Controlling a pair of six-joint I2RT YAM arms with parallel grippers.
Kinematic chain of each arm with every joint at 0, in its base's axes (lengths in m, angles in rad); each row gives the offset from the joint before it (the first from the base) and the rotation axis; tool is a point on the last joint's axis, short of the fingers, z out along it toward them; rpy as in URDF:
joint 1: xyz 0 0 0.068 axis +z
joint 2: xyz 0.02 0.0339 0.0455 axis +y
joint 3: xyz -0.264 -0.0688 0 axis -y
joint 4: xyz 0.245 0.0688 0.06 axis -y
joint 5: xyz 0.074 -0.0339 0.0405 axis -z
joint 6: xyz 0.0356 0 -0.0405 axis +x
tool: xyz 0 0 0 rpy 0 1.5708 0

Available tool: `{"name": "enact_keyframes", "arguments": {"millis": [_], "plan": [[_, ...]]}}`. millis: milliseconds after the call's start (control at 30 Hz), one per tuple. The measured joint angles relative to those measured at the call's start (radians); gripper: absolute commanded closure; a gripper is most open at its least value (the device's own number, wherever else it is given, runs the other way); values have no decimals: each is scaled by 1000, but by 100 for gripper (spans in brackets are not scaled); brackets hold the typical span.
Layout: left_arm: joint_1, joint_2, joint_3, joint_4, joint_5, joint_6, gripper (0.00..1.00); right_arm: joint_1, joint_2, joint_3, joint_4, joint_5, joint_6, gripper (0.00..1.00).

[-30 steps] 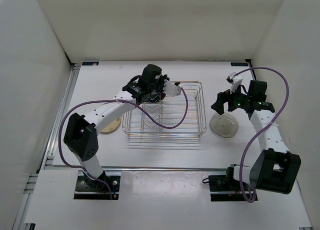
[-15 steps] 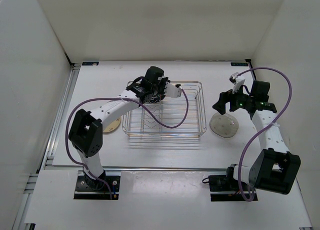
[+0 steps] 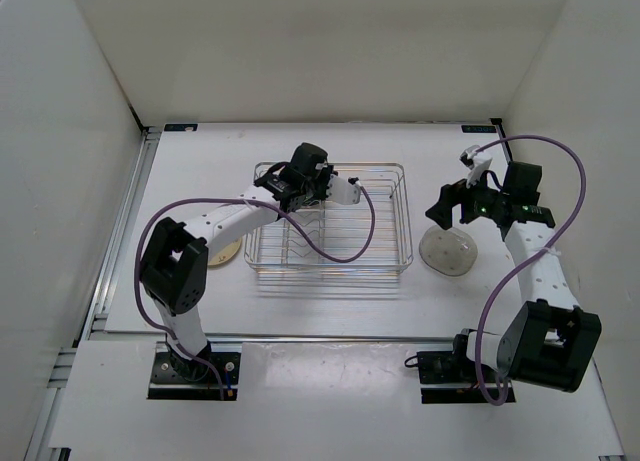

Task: Load the plates into the dish rack

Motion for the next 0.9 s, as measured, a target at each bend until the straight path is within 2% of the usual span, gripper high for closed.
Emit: {"name": "enact_keyframes", "arguments": {"millis": [900], "plan": [[-9,34,0,7,2,-47,90,-59,-27,0,-8,-55,0,0]]}}
